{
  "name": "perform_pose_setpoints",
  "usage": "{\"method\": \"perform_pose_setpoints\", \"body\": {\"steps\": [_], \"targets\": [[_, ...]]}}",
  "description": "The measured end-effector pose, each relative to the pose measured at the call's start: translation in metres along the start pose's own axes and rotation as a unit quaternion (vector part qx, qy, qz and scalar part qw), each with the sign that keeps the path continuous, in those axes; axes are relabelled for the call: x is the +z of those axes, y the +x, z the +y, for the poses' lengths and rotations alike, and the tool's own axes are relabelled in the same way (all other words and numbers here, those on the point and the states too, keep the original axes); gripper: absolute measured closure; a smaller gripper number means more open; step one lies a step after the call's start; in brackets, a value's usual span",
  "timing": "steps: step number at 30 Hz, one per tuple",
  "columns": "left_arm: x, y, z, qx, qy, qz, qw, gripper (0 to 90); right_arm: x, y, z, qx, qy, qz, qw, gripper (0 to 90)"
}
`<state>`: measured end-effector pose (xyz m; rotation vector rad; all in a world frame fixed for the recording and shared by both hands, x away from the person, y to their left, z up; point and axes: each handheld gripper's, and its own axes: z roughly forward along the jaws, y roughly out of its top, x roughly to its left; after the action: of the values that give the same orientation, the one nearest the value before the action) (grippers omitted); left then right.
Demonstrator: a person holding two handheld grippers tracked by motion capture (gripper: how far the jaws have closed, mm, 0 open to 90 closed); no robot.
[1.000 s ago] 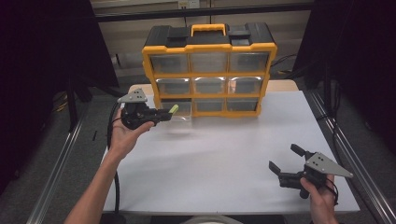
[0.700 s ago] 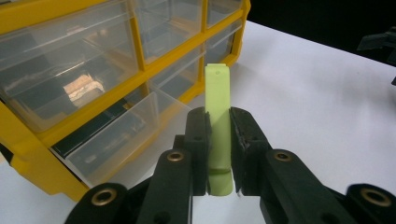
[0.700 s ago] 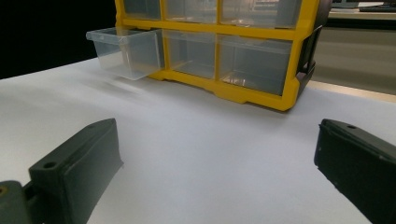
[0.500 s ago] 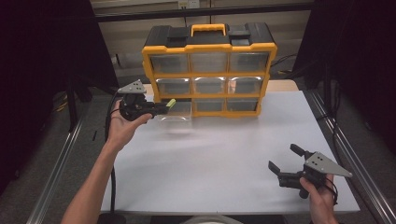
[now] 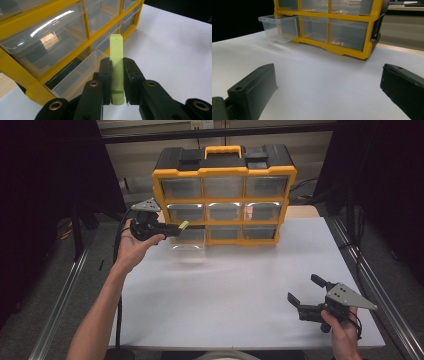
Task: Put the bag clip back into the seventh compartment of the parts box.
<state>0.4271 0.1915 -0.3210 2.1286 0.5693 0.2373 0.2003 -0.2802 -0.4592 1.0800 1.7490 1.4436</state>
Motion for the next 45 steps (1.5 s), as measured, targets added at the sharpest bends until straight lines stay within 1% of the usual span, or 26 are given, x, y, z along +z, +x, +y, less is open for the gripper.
{"method": "perform_pose_setpoints", "body": {"steps": [5,6,7,8,12,14,19,21,22,23,24,26,29,31,32,33,34,35,36,37,38,39,40,41,44,45], "targets": [[0.006,0.004,0.003,0.004,0.021,0.006,0.9998,78.4,-0.001,-0.001,0.0,-0.002,-0.002,0.0,1.0,0.0],[0.007,0.004,0.004,0.002,0.019,0.004,0.9998,78.4,-0.001,-0.001,0.0,-0.001,-0.002,-0.001,1.0,0.0],[0.008,0.005,0.005,0.007,0.025,0.01,0.9996,78.4,-0.001,-0.001,0.0,-0.001,-0.002,-0.001,1.0,0.0],[0.009,0.006,0.005,0.005,0.026,0.005,0.9996,78.4,-0.001,-0.001,0.0,-0.001,-0.002,0.0,1.0,0.0],[0.014,0.011,0.006,0.001,0.041,0.008,0.9991,78.4,0.0,0.0,0.0,-0.002,-0.001,0.0,1.0,0.0],[0.017,0.014,0.006,0.0,0.052,0.002,0.9986,78.4,0.0,-0.001,0.0,-0.002,-0.001,0.001,1.0,0.0],[0.025,0.018,0.004,0.002,0.079,0.006,0.9968,78.4,-0.001,-0.001,0.0,-0.001,-0.002,-0.002,1.0,0.0],[0.027,0.019,0.004,-0.004,0.078,0.005,0.9969,78.4,-0.001,-0.001,0.0,-0.002,-0.001,0.001,1.0,0.0],[0.029,0.02,0.004,-0.003,0.081,0.01,0.9967,78.4,-0.001,-0.001,0.0,-0.002,-0.001,-0.001,1.0,0.0],[0.029,0.021,0.006,-0.002,0.089,0.005,0.996,78.4,-0.001,-0.001,0.0,-0.002,-0.001,0.001,1.0,0.0],[0.032,0.022,0.006,0.0,0.087,0.011,0.9961,78.4,-0.001,-0.001,0.0,-0.002,-0.001,0.001,1.0,0.0],[0.033,0.023,0.008,0.002,0.1,0.009,0.995,78.4,-0.001,-0.001,0.0,-0.003,-0.001,0.001,1.0,0.0],[0.036,0.025,0.011,0.01,0.109,0.005,0.994,78.4,-0.001,-0.001,0.0,-0.002,-0.001,0.0,1.0,0.0],[0.039,0.025,0.013,0.007,0.103,0.009,0.9946,78.4,-0.001,-0.001,0.0,-0.002,-0.001,0.001,1.0,0.0],[0.038,0.027,0.015,0.018,0.12,0.006,0.9925,78.4,-0.001,-0.001,0.0,-0.003,-0.001,0.001,1.0,0.0],[0.038,0.028,0.016,0.027,0.129,0.003,0.9912,78.4,0.0,-0.001,0.0,-0.003,-0.001,0.001,1.0,0.0],[0.041,0.026,0.016,0.006,0.115,0.008,0.9933,78.4,0.0,-0.001,0.0,-0.002,-0.001,0.0,1.0,0.0],[0.041,0.028,0.016,0.011,0.12,0.009,0.9926,78.4,0.0,-0.001,0.0,-0.002,-0.001,0.001,1.0,0.0],[0.041,0.03,0.017,0.021,0.132,0.005,0.991,78.4,0.0,-0.001,0.0,-0.002,-0.002,0.001,1.0,0.0],[0.042,0.03,0.017,0.011,0.126,0.006,0.992,78.4,0.0,-0.001,0.0,0.0,-0.001,0.0,1.0,0.0],[0.043,0.032,0.017,0.019,0.133,0.007,0.9909,78.4,0.0,-0.001,0.0,-0.001,-0.001,0.001,1.0,0.0],[0.043,0.033,0.017,0.021,0.135,0.005,0.9907,78.4,0.0,-0.001,0.0,-0.001,-0.001,0.002,1.0,0.0],[0.046,0.031,0.015,0.0,0.122,0.011,0.9925,78.4,0.0,-0.001,0.0,-0.002,-0.001,0.002,1.0,0.0],[0.046,0.032,0.015,0.003,0.129,0.01,0.9915,78.4,0.0,-0.001,-0.001,-0.001,-0.001,0.001,1.0,0.0],[0.047,0.033,0.014,-0.001,0.125,0.011,0.992,78.4,0.0,-0.001,-0.001,0.0,-0.001,0.001,1.0,0.0],[0.047,0.034,0.014,0.005,0.129,0.011,0.9915,78.4,0.0,-0.001,-0.001,0.0,-0.001,0.001,1.0,0.0]]}}
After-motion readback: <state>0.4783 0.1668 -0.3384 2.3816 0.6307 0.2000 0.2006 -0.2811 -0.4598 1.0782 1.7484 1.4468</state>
